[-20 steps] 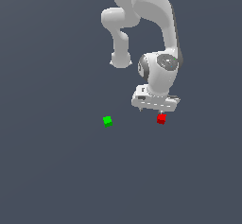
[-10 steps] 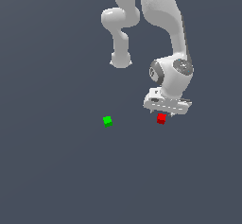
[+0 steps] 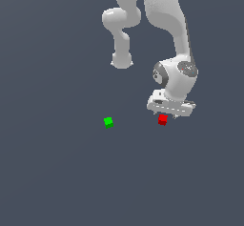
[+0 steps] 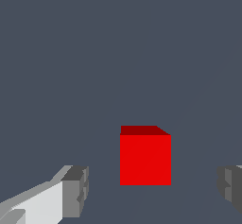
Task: Stack the red cube on top of the green cube.
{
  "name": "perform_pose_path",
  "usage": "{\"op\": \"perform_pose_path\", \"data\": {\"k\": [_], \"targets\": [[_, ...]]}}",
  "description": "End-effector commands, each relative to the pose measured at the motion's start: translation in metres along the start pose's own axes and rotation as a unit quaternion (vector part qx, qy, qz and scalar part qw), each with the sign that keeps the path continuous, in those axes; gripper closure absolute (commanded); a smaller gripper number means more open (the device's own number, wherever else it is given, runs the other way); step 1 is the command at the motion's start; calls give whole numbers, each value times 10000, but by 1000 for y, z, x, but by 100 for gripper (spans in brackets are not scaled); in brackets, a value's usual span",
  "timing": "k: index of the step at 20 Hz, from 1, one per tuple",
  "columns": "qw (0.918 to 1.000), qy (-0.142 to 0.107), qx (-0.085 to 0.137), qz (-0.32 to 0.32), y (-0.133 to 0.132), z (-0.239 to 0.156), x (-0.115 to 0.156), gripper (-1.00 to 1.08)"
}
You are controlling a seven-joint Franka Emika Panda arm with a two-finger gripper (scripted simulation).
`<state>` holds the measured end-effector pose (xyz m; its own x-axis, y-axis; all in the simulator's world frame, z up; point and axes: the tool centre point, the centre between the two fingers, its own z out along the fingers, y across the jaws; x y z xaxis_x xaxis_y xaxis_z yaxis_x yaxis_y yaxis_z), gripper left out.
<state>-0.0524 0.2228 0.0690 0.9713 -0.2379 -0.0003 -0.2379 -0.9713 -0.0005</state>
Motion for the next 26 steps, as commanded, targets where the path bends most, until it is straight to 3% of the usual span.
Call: {"op": "perform_pose_path", "data": {"k": [1, 15, 16, 26], "targets": [[10000, -2, -2, 1, 0, 4, 0, -92], [10000, 2, -2, 12, 0, 49, 1, -92], [10000, 2, -2, 12, 0, 49, 1, 108], [10000, 2, -2, 12, 0, 49, 1, 108]]}}
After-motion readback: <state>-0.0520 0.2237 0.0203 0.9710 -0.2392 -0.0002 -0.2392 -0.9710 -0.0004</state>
